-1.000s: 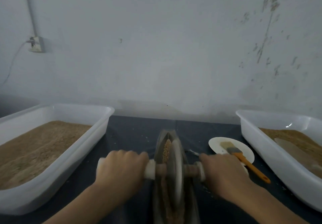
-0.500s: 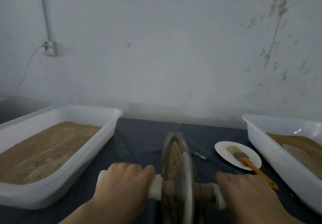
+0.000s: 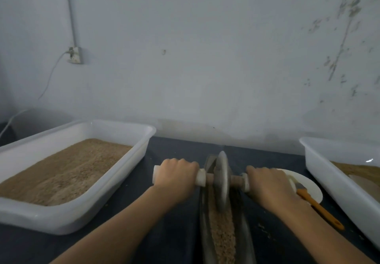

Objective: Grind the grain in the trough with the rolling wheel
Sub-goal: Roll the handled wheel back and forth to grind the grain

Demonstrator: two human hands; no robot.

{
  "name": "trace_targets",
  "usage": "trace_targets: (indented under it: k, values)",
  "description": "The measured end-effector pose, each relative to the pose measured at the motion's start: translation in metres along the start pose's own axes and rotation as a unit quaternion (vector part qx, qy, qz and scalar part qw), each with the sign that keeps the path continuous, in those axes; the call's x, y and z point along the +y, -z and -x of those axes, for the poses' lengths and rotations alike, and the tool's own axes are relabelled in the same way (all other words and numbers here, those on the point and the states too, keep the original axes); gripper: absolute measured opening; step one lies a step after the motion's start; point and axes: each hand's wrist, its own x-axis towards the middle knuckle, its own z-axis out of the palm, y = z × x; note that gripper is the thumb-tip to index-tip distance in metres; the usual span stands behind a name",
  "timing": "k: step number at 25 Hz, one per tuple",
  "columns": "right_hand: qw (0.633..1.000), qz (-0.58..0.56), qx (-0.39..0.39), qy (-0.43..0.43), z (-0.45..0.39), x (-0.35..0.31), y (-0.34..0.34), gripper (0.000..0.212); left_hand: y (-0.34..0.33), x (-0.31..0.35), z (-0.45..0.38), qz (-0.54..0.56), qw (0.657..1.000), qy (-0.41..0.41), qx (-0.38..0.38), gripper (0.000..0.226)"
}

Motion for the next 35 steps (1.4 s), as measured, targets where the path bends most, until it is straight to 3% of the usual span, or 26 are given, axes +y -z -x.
trace_targets:
  k: [4,7,9,11,14,18,20,25,30,35]
  values:
    - [0.994,-0.049,-0.087,0.045,0.052,0.006,-0.002,0.017,0.013,0.004,0.049,0.019,0.997,-0.067,-0.019,0.027]
    - [0.985,-0.056,-0.161,0.014,0.073,0.01,0.0,0.017,0.022,0.006,0.068,-0.01,0.994,-0.107,-0.01,0.039]
    - [0.988,-0.056,-0.14,0.018,0.065,0.008,-0.005,0.015,0.019,0.008,0.057,-0.027,0.995,-0.094,0.013,0.036]
    - [0.997,-0.048,-0.06,0.014,0.04,0.008,-0.014,0.018,0.01,0.009,0.033,-0.034,0.997,-0.057,0.033,0.029]
    - [1.0,-0.003,0.001,-0.011,-0.008,0.007,-0.015,0.019,-0.002,0.003,-0.006,-0.043,0.999,-0.016,0.022,0.022]
    - [0.999,-0.035,-0.003,-0.027,-0.003,0.007,-0.017,0.019,0.002,0.008,-0.015,-0.049,0.998,-0.025,0.023,0.026]
    - [0.999,-0.044,-0.011,0.012,0.034,0.006,-0.012,0.016,0.008,0.01,0.012,-0.022,0.999,-0.047,-0.006,0.026]
    - [0.993,0.004,-0.084,0.087,0.094,0.006,0.017,0.039,0.018,0.0,0.082,-0.018,0.996,-0.086,-0.015,0.045]
    - [0.999,-0.021,-0.018,0.028,0.045,0.002,0.003,0.022,0.008,0.004,0.026,-0.057,0.997,-0.055,0.01,0.021]
    - [1.0,0.007,0.009,-0.018,-0.003,0.001,-0.004,0.026,-0.001,0.005,-0.015,-0.068,0.997,-0.025,0.021,0.012]
